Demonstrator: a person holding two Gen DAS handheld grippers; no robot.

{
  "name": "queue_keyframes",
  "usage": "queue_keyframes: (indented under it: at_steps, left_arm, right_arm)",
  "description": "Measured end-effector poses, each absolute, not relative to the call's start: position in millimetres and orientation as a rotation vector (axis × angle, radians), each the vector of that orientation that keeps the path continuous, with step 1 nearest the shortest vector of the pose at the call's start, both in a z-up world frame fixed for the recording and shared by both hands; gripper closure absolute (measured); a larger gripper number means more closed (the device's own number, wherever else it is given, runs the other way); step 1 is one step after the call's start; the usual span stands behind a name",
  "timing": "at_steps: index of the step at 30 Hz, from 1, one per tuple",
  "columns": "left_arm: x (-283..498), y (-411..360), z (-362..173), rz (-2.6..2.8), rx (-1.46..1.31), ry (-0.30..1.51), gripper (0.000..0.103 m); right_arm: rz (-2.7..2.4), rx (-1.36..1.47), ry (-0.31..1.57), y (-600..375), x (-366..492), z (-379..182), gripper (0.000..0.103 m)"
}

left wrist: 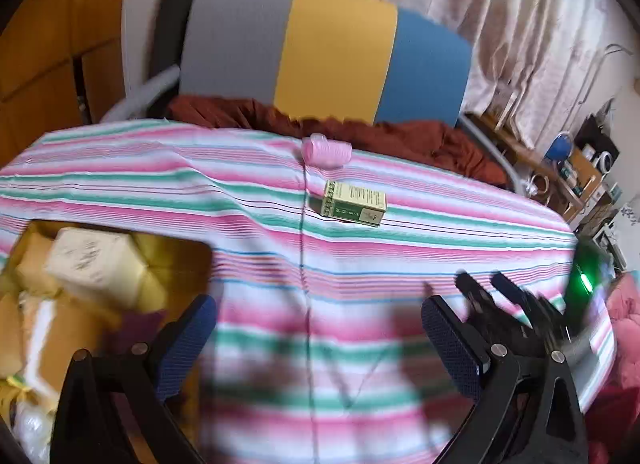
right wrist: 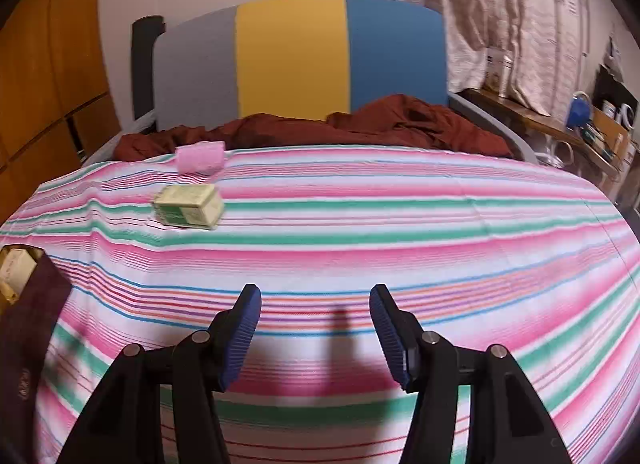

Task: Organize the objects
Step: 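Move the left tool to the small green-and-cream box and grasp it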

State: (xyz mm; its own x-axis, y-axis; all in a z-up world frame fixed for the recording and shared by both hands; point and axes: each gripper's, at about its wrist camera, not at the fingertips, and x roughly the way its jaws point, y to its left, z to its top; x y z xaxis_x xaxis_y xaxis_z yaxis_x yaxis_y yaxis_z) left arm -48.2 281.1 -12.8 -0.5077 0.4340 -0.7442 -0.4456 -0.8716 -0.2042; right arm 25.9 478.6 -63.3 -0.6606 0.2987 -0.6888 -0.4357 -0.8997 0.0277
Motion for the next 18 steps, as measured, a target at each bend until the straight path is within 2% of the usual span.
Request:
queue_keyframes:
  at_steps: [9, 18]
  left_arm:
    - [-110.4, 350.0, -49.7, 2.371, -1.223, 0.118, 0.0]
    - [-135.8, 387.5, -65.7, 2.372, -1.115, 0.219, 0.0]
  right_arm:
    - [2.526, -0.856, 0.284, 480.0, 42.7, -55.6, 0.044]
    - [2.501, -0.825, 0.316, 482.4, 46.3, -56.8, 0.041]
